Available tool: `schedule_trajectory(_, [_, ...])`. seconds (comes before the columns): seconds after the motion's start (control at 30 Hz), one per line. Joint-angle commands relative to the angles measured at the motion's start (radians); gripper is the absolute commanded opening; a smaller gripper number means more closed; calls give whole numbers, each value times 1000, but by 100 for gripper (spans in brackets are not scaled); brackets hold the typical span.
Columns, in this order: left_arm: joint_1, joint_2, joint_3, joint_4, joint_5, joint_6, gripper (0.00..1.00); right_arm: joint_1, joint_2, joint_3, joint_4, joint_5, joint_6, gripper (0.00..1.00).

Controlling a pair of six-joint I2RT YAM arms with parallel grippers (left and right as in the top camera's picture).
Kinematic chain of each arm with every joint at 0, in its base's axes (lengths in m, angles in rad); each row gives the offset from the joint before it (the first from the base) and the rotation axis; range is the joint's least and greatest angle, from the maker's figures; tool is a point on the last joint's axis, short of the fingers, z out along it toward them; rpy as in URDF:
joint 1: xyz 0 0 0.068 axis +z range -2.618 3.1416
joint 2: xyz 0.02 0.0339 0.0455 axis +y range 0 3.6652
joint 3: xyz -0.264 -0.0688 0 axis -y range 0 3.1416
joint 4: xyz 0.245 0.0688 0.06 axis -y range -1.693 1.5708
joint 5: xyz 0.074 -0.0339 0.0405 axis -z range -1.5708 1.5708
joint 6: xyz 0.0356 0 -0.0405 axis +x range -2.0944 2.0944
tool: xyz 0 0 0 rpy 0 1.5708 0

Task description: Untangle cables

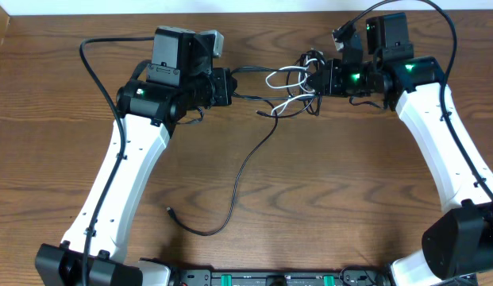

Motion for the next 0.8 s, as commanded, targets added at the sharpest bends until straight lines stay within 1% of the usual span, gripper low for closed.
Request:
schedule_trajectory(0.0, [15, -18, 15, -11, -74, 107, 8, -55, -26, 2, -14, 105, -33, 1])
schedule_trajectory(0.1, [-10, -14, 15, -10, -74, 141, 8, -55, -26, 2, -27, 105, -35, 1])
schedule_trajectory(0.2, [-29, -11, 15, -8, -74, 141, 8, -54, -26, 2, -45, 105, -46, 1])
schedule_trajectory(0.23, [-31, -8, 15, -5, -74, 140, 11, -53, -26, 2, -48, 105, -46, 1])
schedule_trajectory(0.27, [-31, -5, 15, -2, -74, 140, 17, -53, -26, 2, -51, 105, -46, 1])
schedule_trajectory(0.37, [-32, 3, 15, 11, -74, 133, 40, -44, -26, 3, -50, 105, -45, 1])
schedule_trajectory(0.43, [-33, 13, 15, 21, -73, 77, 52, -26, -26, 2, -50, 105, -46, 1])
schedule_trajectory(0.53, [-33, 28, 15, 22, -73, 20, 59, 0, -26, 2, -40, 106, -47, 1])
schedule_trajectory(0.6, [-33, 40, 15, 24, -73, -44, 61, 21, -26, 2, -28, 121, -41, 1])
schedule_trajectory(0.63, [-33, 48, 15, 28, -73, -78, 64, 31, -26, 2, -27, 144, -27, 1])
schedule_trajectory(0.7, [-33, 57, 15, 36, -72, -112, 71, 45, -26, 2, -29, 176, -10, 1])
schedule_trajectory(0.73, [-33, 59, 15, 39, -71, -118, 72, 48, -25, 2, -29, 177, -11, 1])
schedule_trajectory(0.77, [-33, 64, 15, 46, -69, -134, 76, 56, -25, 2, -27, 177, -10, 1])
